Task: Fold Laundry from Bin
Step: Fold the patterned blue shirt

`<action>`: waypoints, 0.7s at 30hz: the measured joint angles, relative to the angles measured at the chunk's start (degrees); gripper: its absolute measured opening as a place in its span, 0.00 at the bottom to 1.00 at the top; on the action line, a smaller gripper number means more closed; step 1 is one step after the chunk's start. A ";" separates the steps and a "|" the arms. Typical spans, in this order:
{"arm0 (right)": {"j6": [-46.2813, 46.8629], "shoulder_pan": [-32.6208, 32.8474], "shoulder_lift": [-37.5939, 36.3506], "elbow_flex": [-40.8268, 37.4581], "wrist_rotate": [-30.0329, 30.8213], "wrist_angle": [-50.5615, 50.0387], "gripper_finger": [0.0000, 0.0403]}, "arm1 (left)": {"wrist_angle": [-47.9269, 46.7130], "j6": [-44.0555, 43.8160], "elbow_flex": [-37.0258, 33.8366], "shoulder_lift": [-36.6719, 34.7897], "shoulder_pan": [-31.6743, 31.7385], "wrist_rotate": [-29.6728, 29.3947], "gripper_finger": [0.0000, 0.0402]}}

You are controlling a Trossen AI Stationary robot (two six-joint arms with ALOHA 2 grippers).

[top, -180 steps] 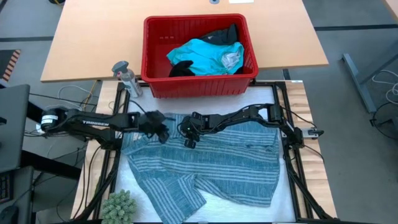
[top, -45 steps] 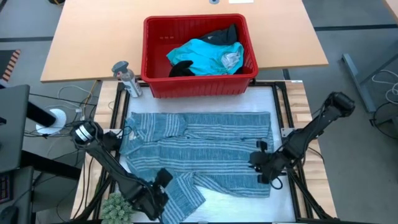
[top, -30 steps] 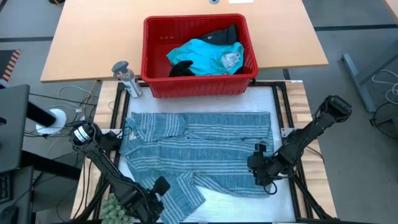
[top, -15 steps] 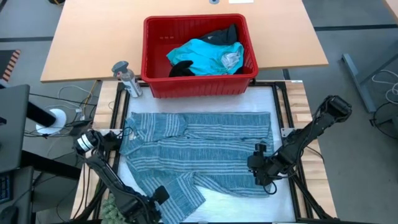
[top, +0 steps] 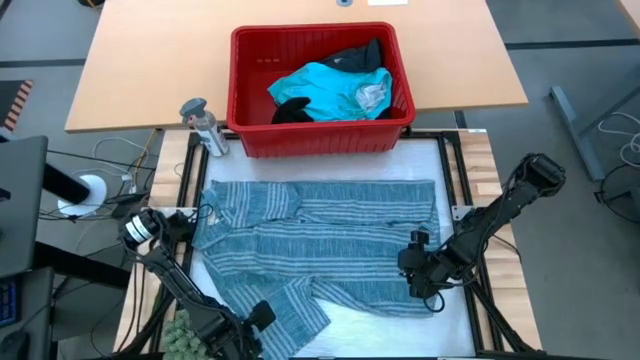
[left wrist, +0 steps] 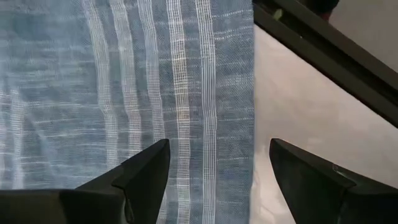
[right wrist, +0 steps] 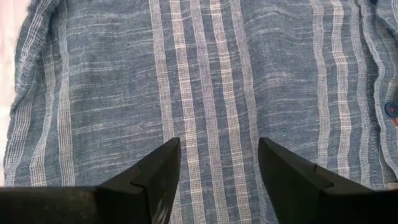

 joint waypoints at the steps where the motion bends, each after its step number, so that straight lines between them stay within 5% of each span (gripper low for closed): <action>1: 0.03 0.00 0.00 0.00 0.00 -0.02 0.60 | 0.85 -0.36 -0.45 0.00 0.11 0.36 0.66; 8: 0.03 0.00 0.00 0.00 0.00 -0.02 0.60 | 4.30 -0.50 -1.54 0.00 0.53 0.12 0.57; 21: 0.03 0.00 -0.01 0.00 -1.44 0.04 0.59 | 11.45 -3.37 -4.32 -0.17 0.92 2.32 0.10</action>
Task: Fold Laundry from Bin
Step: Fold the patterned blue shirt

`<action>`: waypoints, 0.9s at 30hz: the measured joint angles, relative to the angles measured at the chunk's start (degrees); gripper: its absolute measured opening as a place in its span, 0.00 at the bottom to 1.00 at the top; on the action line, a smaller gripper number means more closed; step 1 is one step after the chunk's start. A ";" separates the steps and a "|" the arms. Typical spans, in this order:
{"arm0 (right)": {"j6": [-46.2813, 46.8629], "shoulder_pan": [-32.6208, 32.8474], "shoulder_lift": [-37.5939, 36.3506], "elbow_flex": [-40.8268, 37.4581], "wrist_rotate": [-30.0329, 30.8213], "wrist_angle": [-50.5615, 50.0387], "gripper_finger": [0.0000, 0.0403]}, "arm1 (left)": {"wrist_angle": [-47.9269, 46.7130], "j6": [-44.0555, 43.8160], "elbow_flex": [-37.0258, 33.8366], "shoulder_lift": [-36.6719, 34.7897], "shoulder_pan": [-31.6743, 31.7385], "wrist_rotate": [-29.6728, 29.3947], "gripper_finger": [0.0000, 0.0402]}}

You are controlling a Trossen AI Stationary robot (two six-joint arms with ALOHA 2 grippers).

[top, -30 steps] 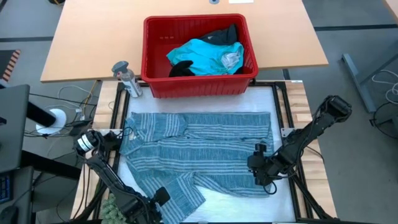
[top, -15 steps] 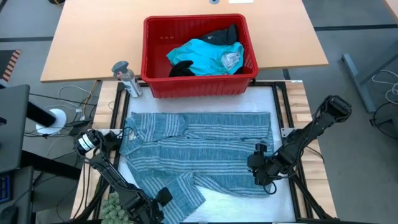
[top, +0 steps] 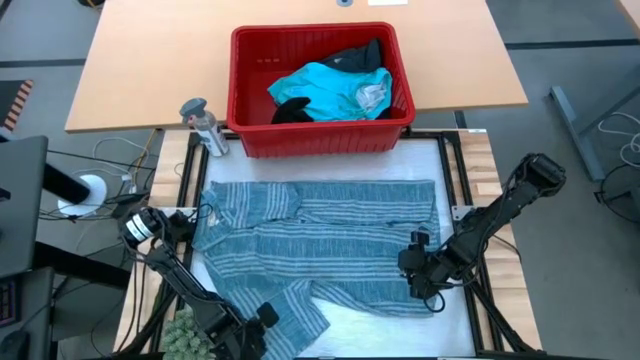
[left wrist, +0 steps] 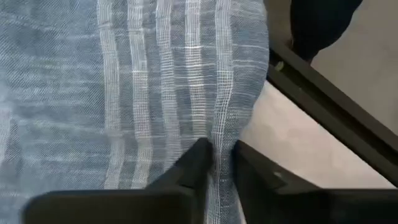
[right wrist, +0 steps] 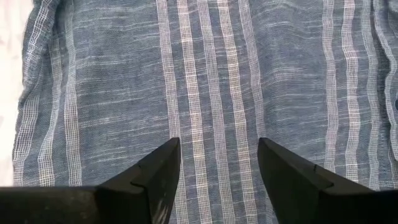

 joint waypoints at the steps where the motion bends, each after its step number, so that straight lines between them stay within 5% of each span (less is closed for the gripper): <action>1: -0.01 0.00 0.00 0.00 0.00 0.05 0.59 | -1.50 -0.84 0.59 0.10 -0.02 -0.73 0.05; 17: 1.33 4.75 0.78 8.28 -1.32 1.85 0.55 | -14.38 -13.02 4.45 0.22 0.09 -12.00 0.00; 27: 5.61 13.25 16.45 17.09 -1.53 1.68 0.55 | -15.72 -23.85 4.47 0.22 0.05 -16.60 0.00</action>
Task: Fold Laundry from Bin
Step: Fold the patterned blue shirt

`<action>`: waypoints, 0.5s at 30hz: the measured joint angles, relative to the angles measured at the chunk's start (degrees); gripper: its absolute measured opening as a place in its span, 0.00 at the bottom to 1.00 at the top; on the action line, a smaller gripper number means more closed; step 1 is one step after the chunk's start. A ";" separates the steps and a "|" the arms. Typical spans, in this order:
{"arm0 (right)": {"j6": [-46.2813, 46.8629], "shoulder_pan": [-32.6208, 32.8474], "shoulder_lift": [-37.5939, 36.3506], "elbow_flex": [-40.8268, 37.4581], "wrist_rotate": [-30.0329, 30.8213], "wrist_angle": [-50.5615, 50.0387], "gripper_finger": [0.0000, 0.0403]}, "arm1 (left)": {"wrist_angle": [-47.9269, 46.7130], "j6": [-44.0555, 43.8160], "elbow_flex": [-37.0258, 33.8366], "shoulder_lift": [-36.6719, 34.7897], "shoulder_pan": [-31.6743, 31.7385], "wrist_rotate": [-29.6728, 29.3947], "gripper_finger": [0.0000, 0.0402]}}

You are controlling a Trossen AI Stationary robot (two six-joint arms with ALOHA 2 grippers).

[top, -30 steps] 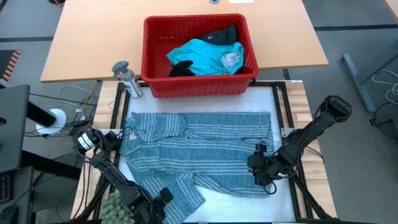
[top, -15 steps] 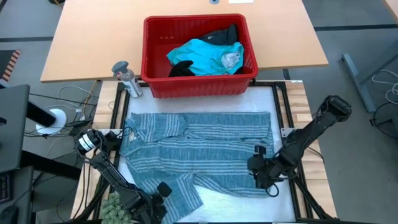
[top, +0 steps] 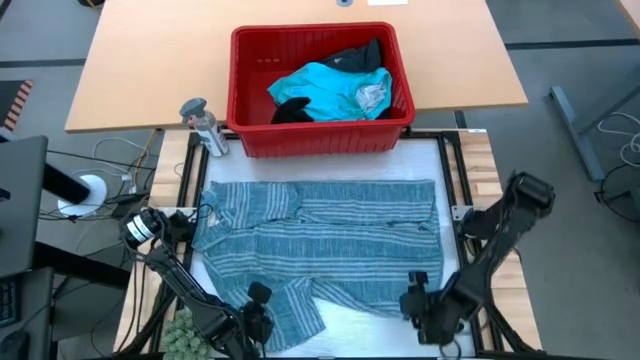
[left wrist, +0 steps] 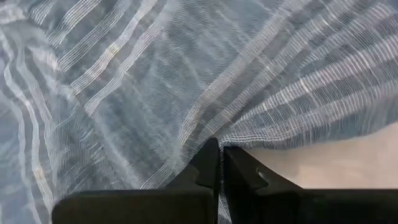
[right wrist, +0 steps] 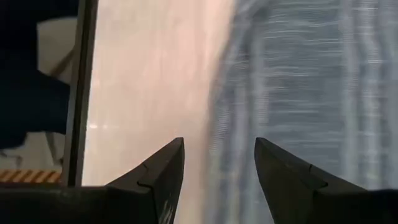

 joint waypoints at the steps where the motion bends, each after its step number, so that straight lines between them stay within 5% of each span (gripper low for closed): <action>1: -0.09 0.40 2.25 1.72 0.05 -1.27 0.55 | 0.05 -0.62 0.00 0.00 0.00 -0.12 0.00; 7: 0.88 1.03 13.70 11.09 0.07 -13.30 0.55 | 1.44 -3.17 0.02 -0.28 -1.63 -2.29 0.00; 15: 2.88 1.36 19.76 14.23 -3.71 -13.62 0.54 | 2.34 -9.27 0.02 -0.31 -2.06 -2.81 0.00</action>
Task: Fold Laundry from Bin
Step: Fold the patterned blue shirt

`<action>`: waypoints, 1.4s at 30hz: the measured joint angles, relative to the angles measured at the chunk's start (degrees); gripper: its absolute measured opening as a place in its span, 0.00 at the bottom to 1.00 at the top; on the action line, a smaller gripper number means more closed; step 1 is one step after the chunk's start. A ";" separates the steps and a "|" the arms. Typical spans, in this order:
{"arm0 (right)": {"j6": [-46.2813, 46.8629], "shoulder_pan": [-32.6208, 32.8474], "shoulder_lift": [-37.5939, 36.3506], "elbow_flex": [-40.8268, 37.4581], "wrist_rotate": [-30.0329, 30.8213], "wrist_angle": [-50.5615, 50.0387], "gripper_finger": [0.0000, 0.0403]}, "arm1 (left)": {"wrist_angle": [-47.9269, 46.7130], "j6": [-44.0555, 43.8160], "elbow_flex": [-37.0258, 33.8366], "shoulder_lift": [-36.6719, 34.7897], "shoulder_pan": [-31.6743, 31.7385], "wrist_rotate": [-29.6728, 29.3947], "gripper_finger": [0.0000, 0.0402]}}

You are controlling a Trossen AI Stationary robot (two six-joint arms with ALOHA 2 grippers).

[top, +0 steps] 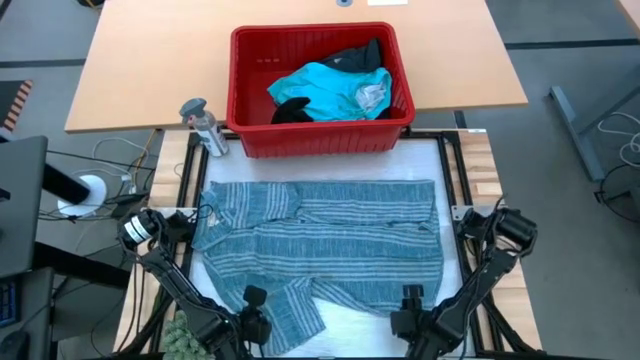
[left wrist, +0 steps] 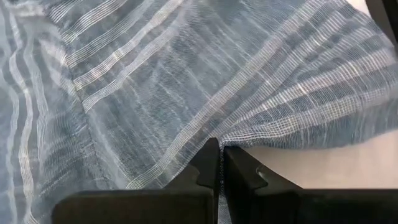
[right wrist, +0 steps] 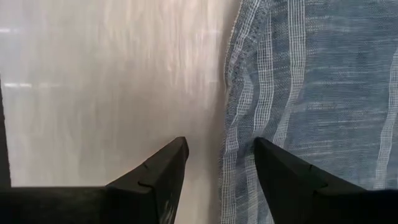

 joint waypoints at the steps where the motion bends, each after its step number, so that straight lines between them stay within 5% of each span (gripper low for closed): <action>1: 0.67 -0.01 0.13 -0.02 0.12 -0.34 0.53 | -0.04 -0.97 0.00 0.00 0.00 0.06 0.00; 4: 4.33 -0.06 0.18 -0.06 0.67 -1.66 0.46 | -0.16 -3.26 0.20 0.00 0.11 -0.04 0.00; 12: 11.41 -0.05 0.19 -0.17 2.13 -3.86 0.05 | -0.62 -3.72 3.95 -0.04 0.17 -5.84 0.00; 22: 11.89 -1.28 0.35 0.88 2.40 -7.15 0.04 | -13.94 -4.17 11.86 -0.04 0.17 -8.70 0.00; 31: 7.80 -4.67 0.52 5.44 2.52 -23.96 0.04 | -33.22 -12.43 16.87 -0.07 0.20 -12.70 0.00; 42: -1.02 -8.94 -1.04 5.97 -1.58 -21.30 0.04 | -48.43 -19.26 21.37 -0.07 -0.13 -13.65 0.00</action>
